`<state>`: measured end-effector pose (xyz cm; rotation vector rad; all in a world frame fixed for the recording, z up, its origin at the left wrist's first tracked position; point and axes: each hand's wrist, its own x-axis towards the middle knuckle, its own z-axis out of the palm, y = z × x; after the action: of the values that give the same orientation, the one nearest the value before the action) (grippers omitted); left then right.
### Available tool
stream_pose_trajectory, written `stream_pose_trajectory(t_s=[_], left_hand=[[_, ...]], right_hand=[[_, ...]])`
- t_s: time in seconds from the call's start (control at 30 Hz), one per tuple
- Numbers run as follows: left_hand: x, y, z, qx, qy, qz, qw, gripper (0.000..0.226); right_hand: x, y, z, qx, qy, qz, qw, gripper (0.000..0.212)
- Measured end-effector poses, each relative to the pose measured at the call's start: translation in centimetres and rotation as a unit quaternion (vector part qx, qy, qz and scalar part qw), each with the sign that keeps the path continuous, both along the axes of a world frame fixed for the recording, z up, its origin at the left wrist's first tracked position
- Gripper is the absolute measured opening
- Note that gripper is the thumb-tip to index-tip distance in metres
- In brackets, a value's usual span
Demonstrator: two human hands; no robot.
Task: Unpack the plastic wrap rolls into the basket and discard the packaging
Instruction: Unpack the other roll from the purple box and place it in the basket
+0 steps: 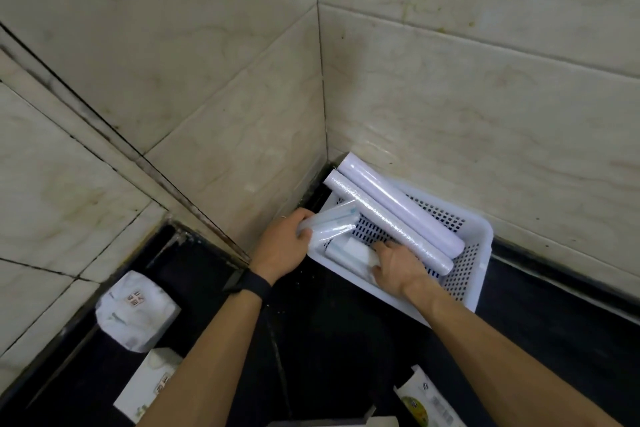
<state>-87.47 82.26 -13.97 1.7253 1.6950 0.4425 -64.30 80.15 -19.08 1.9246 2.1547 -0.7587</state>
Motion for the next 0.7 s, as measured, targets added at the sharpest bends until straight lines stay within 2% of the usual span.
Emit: stream_pose_trajectory(t_s=[0.1, 0.23, 0.4, 0.53, 0.63, 0.7], left_hand=[[0.8, 0.4, 0.8, -0.008, -0.016, -0.027, 0.999, 0.025], [1.8, 0.8, 1.4, -0.014, -0.018, -0.054, 0.998, 0.027], [3.3, 1.2, 2.0, -0.036, 0.036, -0.112, 0.992, 0.027], [4.8, 2.1, 1.8, -0.086, 0.101, -0.163, 0.978, 0.018], [6.4, 2.8, 0.9, -0.11, 0.138, -0.199, 0.964, 0.009], [7.6, 3.2, -0.1, -0.12, 0.159, -0.217, 0.956, 0.01]], right_hand=[[0.2, -0.1, -0.4, -0.008, 0.025, -0.025, 0.999, 0.049], [0.4, 0.0, -0.5, -0.047, 0.092, -0.061, 0.993, 0.045], [1.9, -0.5, 0.4, -0.036, 0.125, -0.087, 0.988, 0.05], [5.3, -4.0, 1.4, 0.04, 0.15, -0.114, 0.981, 0.049], [7.9, -7.9, 1.2, 0.183, 0.075, -0.149, 0.969, 0.047], [9.3, -9.8, 0.4, 0.202, 0.034, -0.165, 0.965, 0.051]])
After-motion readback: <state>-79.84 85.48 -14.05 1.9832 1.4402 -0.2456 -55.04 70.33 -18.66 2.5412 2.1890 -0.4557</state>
